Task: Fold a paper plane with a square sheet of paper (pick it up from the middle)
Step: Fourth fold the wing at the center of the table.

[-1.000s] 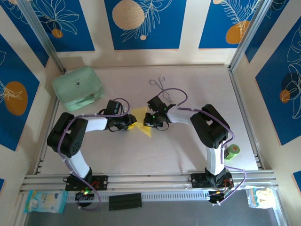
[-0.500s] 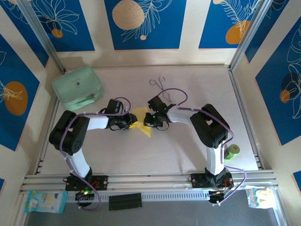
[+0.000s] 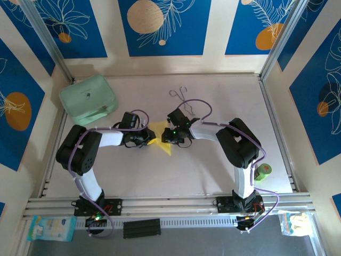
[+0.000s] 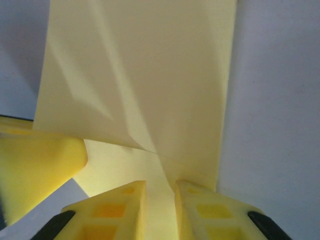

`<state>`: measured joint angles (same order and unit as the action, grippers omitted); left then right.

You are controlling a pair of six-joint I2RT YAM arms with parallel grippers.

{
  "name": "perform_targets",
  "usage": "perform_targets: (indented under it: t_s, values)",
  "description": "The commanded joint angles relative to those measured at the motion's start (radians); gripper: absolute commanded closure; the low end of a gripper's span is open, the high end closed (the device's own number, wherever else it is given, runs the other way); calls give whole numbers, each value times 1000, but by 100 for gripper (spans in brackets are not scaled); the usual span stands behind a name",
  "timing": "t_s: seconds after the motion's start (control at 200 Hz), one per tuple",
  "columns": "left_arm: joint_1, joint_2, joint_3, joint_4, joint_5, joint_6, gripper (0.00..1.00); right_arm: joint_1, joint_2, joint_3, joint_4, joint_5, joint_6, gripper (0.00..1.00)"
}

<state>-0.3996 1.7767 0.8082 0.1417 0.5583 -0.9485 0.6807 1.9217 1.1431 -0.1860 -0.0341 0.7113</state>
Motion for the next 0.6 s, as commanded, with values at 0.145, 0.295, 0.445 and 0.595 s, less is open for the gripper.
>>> perform_targets:
  t_s: [0.145,0.295,0.445,0.595]
  values:
    - [4,-13,39,-40,10,21,90,31,-154,-77,26,131,-211,62]
    - [1,-50,43,-72,-10,-9,92,87,-222,-145,81,278,-362,60]
    - [-10,-87,43,-93,-41,-46,92,168,-261,-225,201,365,-508,60]
    - [-12,-106,42,-98,-46,-71,92,236,-243,-259,283,433,-588,61]
